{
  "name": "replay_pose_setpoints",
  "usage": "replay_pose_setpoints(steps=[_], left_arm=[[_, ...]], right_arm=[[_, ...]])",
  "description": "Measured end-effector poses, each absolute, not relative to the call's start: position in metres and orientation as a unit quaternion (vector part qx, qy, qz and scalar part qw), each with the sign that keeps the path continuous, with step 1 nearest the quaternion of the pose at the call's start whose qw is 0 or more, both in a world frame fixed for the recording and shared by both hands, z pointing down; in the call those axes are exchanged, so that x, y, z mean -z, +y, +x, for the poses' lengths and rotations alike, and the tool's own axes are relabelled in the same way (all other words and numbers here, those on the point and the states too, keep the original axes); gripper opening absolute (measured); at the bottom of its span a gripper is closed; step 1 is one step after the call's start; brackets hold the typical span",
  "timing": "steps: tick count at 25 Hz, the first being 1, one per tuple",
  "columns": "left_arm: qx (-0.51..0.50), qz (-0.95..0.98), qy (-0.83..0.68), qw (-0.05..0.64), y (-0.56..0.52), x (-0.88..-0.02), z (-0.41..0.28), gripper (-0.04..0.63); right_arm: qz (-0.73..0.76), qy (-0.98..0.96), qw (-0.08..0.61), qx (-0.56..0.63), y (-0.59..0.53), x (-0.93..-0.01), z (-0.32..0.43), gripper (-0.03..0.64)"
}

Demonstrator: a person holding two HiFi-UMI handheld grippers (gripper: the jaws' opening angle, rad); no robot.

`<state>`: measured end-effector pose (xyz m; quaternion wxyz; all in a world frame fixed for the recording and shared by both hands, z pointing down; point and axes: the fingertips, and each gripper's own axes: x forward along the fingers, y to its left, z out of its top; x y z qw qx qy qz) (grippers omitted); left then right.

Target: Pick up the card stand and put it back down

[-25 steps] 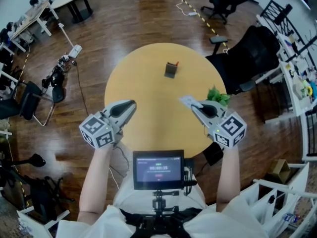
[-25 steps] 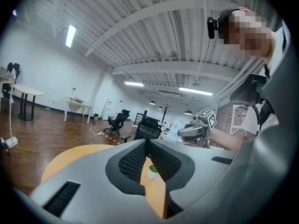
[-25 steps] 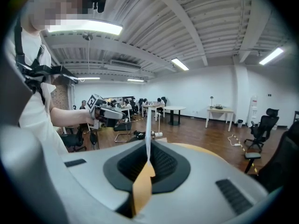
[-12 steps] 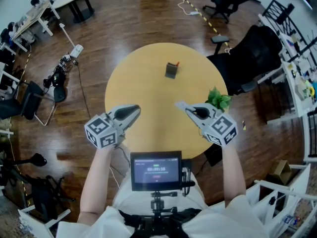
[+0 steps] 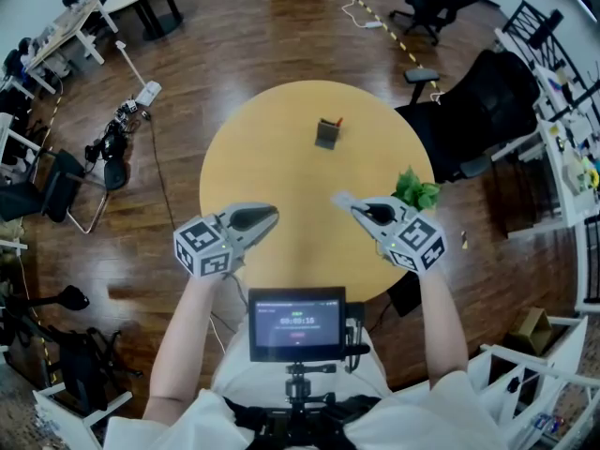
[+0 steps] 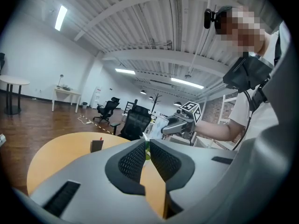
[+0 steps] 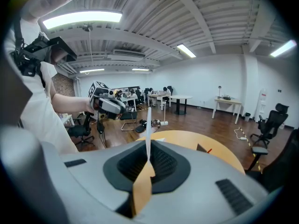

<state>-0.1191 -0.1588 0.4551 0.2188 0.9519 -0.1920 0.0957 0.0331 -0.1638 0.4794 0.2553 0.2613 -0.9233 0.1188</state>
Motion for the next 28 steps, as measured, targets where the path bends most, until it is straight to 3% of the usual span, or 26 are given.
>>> replay_pose_setpoints(steps=[28], left_arm=[[-0.176,0.932,-0.237,0.209,-0.169,-0.547,-0.109,0.026]], right_arm=[[0.279,-0.907,0.266,-0.169,-0.179,-0.575,0.080,0.029]])
